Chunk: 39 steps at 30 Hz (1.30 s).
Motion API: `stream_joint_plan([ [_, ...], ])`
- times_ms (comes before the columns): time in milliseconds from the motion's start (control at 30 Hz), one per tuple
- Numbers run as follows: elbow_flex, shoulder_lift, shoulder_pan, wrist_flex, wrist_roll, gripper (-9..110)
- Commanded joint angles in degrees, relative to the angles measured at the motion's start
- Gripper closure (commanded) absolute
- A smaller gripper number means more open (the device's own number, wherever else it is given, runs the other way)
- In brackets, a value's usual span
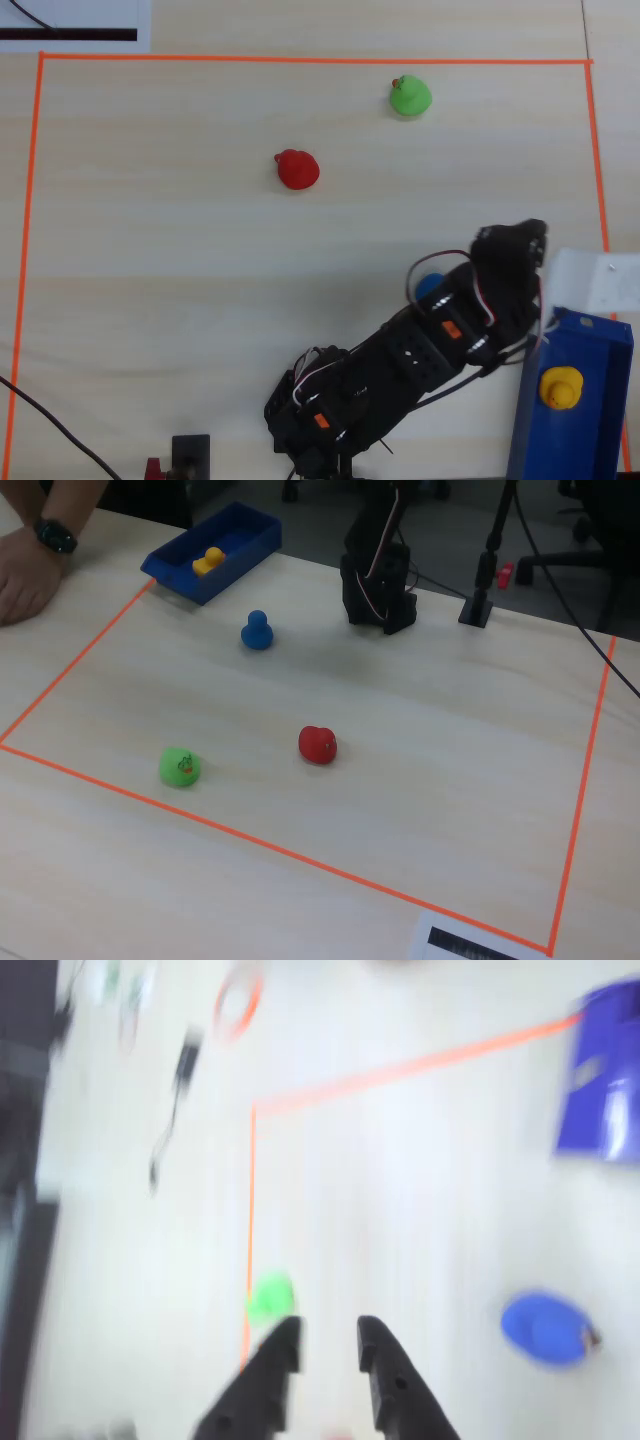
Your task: Grasp yellow duck and put it into box.
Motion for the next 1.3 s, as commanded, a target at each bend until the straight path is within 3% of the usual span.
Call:
stream_joint_plan([
  [0,6.7,7.6,-16.4,5.9,-5.5,101],
  [367,41.1,31.5,-39.5,8.6,-9.4,101],
  [733,69.3,50.2,-47.6,11.0,-25.8,101],
  [900,79.4,55.3,-49.7,4.0,-33.6,101],
  [1267,93.3,61.2,-52.7,-1.2,-37.5,101],
])
